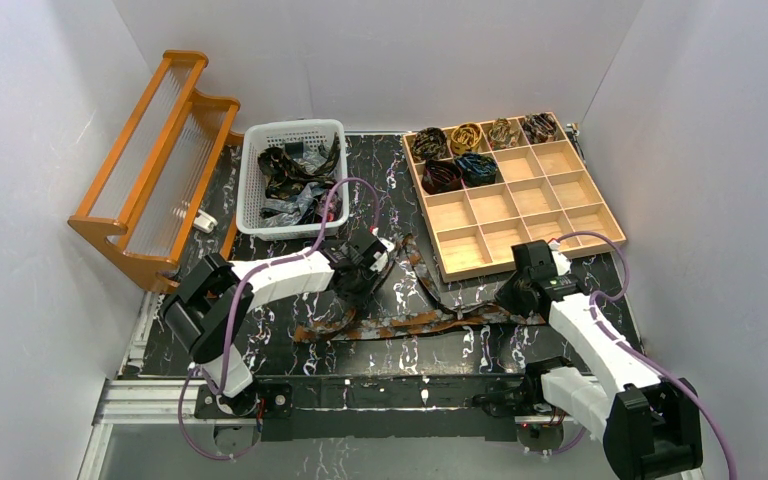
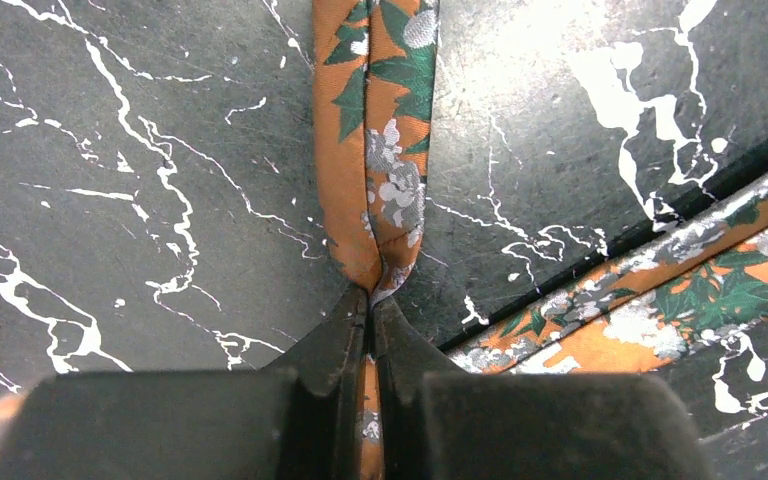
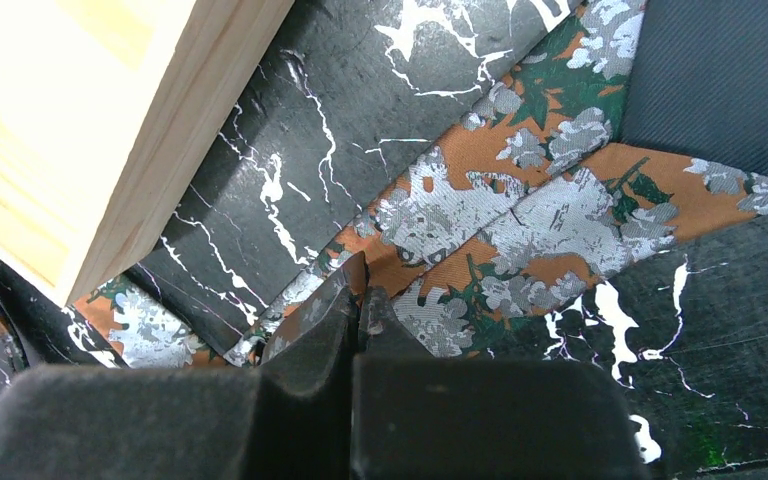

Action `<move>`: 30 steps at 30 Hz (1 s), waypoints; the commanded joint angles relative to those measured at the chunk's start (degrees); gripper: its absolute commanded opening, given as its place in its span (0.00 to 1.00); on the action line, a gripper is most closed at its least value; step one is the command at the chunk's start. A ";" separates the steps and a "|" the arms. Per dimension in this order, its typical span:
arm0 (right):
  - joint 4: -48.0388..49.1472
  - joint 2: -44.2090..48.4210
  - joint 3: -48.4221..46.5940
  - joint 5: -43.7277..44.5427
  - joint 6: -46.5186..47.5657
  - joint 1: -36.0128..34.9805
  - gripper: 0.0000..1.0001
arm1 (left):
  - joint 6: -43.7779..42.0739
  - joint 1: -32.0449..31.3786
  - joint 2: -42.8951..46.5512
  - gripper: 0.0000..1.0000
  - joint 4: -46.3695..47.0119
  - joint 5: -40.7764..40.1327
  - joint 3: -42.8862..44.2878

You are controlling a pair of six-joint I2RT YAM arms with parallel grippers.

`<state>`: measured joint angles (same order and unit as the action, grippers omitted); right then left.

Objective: Roll the ties
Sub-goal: Flatten out the tie at the center of the board.

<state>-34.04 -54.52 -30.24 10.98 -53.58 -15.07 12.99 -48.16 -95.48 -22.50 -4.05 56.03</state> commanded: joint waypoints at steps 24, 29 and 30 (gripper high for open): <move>-4.38 17.57 8.30 22.19 -18.74 1.01 0.01 | 19.07 12.30 30.36 0.00 1.42 42.18 -18.03; -10.56 1.08 -1.11 23.81 -19.83 1.31 0.01 | 20.66 13.14 33.14 0.00 -0.06 41.11 -18.98; -13.14 -1.12 -2.65 25.53 -21.23 1.47 0.01 | 20.11 13.25 32.95 0.00 -1.82 39.42 -18.94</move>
<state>-38.52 -48.56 -24.75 29.80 -69.97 -14.20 32.03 -35.70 -63.59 -21.28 35.62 37.06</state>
